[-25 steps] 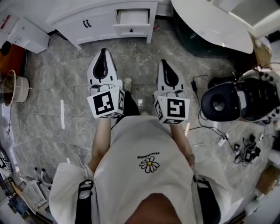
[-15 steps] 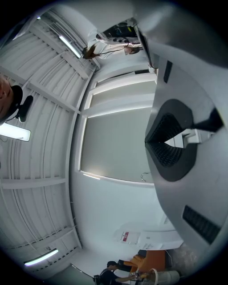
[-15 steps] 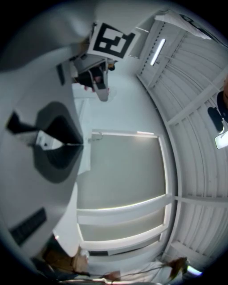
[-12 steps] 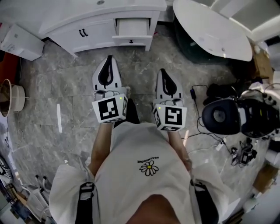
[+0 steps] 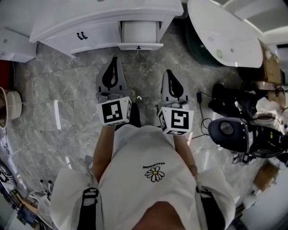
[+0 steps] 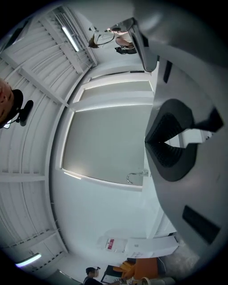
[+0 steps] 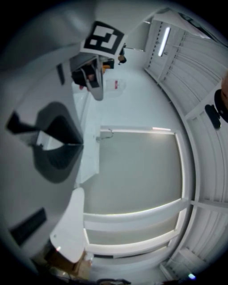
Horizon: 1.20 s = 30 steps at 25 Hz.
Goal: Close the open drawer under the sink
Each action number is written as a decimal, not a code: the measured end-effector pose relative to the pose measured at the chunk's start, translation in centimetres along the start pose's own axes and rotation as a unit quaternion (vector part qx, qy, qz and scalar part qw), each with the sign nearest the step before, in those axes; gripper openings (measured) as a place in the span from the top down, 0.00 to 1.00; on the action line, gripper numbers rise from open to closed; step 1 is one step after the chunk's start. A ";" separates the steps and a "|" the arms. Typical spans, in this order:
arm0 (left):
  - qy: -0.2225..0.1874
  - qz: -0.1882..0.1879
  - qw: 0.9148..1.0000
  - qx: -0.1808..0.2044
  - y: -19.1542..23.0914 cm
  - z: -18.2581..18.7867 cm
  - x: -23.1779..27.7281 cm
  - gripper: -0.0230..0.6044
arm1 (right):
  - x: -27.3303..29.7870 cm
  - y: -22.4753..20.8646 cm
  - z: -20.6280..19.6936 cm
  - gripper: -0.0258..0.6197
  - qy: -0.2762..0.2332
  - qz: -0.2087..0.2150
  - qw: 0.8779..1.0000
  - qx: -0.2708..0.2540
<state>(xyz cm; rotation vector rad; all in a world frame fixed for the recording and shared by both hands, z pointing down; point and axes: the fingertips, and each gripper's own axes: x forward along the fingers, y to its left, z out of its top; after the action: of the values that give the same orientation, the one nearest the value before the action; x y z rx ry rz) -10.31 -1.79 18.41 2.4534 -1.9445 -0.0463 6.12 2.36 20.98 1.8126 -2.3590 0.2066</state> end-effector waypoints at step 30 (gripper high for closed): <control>-0.043 0.030 0.998 0.040 3.8 4.6 12.2 0.93 | 13.9 -2.4 5.4 0.91 -0.041 0.043 0.998 0.034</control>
<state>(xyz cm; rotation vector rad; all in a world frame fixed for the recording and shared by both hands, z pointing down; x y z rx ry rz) -11.38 -14.54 13.73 2.4797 -2.0944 -0.0765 4.70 -12.53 18.69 1.7821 -2.5193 0.2300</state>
